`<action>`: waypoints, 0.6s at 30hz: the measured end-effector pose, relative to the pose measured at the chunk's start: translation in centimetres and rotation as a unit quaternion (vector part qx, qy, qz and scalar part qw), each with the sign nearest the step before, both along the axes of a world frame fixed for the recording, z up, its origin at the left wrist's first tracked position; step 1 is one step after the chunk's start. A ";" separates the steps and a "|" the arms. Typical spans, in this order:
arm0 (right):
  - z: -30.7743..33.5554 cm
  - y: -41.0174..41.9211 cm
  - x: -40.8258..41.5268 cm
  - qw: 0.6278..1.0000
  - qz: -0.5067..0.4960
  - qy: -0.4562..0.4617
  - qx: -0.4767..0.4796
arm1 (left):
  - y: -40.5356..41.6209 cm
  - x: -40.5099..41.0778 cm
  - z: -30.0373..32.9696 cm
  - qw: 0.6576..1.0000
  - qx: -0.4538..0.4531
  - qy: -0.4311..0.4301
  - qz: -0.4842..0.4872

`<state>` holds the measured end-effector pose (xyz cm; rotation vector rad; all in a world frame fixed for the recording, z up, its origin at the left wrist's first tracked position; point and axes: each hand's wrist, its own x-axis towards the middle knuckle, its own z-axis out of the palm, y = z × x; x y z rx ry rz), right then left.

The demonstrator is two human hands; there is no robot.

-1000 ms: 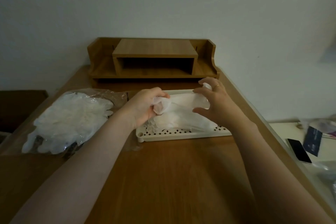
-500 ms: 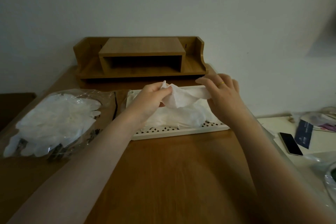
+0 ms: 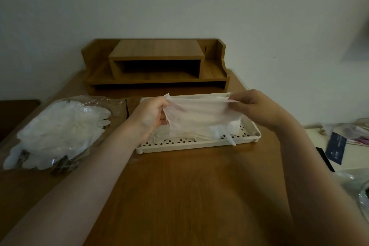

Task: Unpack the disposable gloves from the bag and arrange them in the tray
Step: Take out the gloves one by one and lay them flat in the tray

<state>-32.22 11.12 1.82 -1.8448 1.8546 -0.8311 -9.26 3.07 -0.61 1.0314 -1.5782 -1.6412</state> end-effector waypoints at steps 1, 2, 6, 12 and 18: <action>0.2 -0.1 0.0 1.000 -0.006 -0.025 0.013 | -0.1 0.1 0.0 1.000 -0.005 -0.006 0.005; 0.2 -0.5 -0.2 0.999 -0.025 -0.037 0.022 | -0.4 0.1 -0.1 1.000 -0.014 -0.019 0.017; 0.3 -2.9 -0.2 0.993 -0.096 0.057 0.046 | -1.5 -0.1 -0.9 0.968 -0.135 -0.202 0.068; 0.5 -5.9 -0.3 0.991 -0.077 -0.026 0.102 | -3.4 0.0 -2.1 0.902 -0.255 -0.336 0.091; -1.5 -9.2 0.0 0.983 -0.145 0.079 0.079 | -5.5 0.2 -2.4 0.841 -0.309 -0.427 0.125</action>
